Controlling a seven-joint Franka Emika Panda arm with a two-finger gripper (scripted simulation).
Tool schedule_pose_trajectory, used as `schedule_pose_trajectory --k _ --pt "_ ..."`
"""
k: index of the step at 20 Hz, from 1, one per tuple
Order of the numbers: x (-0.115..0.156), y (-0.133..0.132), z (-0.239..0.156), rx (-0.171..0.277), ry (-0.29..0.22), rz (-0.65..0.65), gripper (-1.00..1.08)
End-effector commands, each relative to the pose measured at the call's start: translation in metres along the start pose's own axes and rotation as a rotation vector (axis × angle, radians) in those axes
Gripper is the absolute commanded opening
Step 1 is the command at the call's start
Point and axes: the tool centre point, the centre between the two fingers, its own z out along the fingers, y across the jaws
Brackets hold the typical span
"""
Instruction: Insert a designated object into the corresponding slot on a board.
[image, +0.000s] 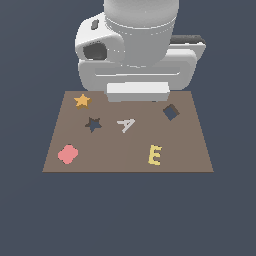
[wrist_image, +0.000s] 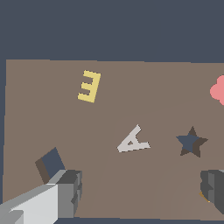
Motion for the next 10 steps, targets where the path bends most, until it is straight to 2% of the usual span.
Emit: schedule_pose_trajectory --k 1,6,10 --pt "0.0 0.0 0.0 0.0 0.0 0.0 1.0" --pt "0.0 0.007 0.004 0.0 0.0 0.031 1.0" --pt "-0.002 0.023 0.013 -0.001 -0.001 0.1 1.0"
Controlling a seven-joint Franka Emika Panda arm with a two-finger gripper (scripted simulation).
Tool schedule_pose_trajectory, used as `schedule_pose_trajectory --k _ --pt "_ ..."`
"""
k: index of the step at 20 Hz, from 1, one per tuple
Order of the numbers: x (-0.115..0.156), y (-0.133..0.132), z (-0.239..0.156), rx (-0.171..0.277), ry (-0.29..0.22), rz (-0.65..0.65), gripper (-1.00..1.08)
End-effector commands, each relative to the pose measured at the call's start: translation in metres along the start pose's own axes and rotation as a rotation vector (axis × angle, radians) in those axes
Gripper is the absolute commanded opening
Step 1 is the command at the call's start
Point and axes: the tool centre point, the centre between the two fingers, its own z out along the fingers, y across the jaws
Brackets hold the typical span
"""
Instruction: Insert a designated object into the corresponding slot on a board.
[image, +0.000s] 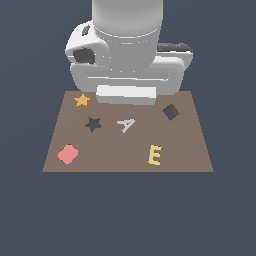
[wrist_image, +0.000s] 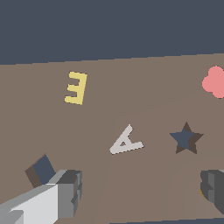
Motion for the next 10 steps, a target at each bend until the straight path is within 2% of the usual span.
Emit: schedule_pose_trajectory --k 1,5,10 --pt "-0.001 0.012 0.007 -0.001 -0.001 0.052 1.0" --pt "-0.005 0.04 0.023 -0.003 -0.002 0.174 1.0" --pt "-0.02 0.086 0.05 -0.005 -0.004 0.387 1.0"
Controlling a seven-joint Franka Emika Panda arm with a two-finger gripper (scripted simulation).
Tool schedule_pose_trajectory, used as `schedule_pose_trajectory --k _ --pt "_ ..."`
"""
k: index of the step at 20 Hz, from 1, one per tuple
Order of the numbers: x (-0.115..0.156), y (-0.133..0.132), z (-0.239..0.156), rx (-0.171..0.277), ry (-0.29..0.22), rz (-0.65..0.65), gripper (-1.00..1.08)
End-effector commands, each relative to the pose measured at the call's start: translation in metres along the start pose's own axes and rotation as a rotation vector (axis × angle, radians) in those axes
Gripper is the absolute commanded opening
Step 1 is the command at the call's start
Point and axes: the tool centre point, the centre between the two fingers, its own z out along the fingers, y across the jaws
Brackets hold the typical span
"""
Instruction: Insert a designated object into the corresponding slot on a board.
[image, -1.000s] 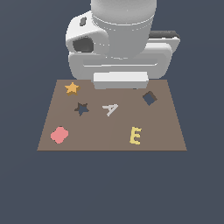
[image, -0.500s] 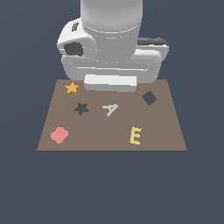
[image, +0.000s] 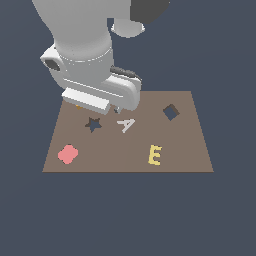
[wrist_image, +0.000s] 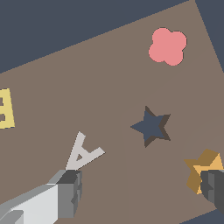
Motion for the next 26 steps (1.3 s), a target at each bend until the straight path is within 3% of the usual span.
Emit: schedule_pose_trajectory --k 1,7,12,26 --pt "-0.002 0.026 0.015 -0.002 -0.001 0.114 1.0" --pt "-0.017 0.076 0.044 -0.004 -0.003 0.34 1.0" --pt "-0.029 0.1 0.059 -0.004 -0.005 0.46 1.0" --pt "-0.036 0.109 0.081 -0.003 -0.007 0.507 1.0"
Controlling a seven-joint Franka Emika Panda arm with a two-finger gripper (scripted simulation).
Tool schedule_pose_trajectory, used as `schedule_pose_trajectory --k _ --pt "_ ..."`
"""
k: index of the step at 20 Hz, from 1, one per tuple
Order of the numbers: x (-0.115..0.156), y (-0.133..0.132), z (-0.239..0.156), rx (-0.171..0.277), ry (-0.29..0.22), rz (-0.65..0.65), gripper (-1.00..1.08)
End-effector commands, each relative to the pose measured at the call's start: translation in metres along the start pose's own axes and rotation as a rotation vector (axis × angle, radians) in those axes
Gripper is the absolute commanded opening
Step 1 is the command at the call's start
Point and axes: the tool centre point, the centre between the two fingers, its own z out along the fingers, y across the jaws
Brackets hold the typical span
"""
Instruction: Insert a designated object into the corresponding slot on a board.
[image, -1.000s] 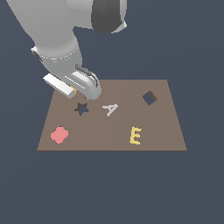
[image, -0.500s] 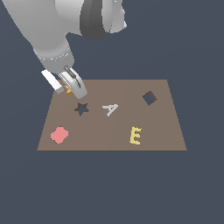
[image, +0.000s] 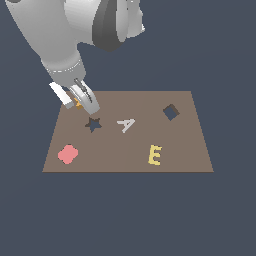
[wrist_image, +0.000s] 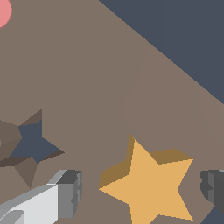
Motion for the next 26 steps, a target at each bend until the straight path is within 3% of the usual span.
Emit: schedule_pose_trajectory --k 1,4,5,18,26 --pt "-0.0006 0.0007 0.0074 0.0 -0.001 0.003 1.0" --pt "-0.0009 0.0007 0.0105 0.0 -0.001 0.003 1.0" --pt "-0.0009 0.0007 0.0105 0.0 -0.001 0.003 -1.0" --pt "-0.0009 0.0002 0.0097 0.001 0.0 0.0 -1.0" --pt "0.003 -0.002 0.0092 0.001 0.0 -0.076 -1.0"
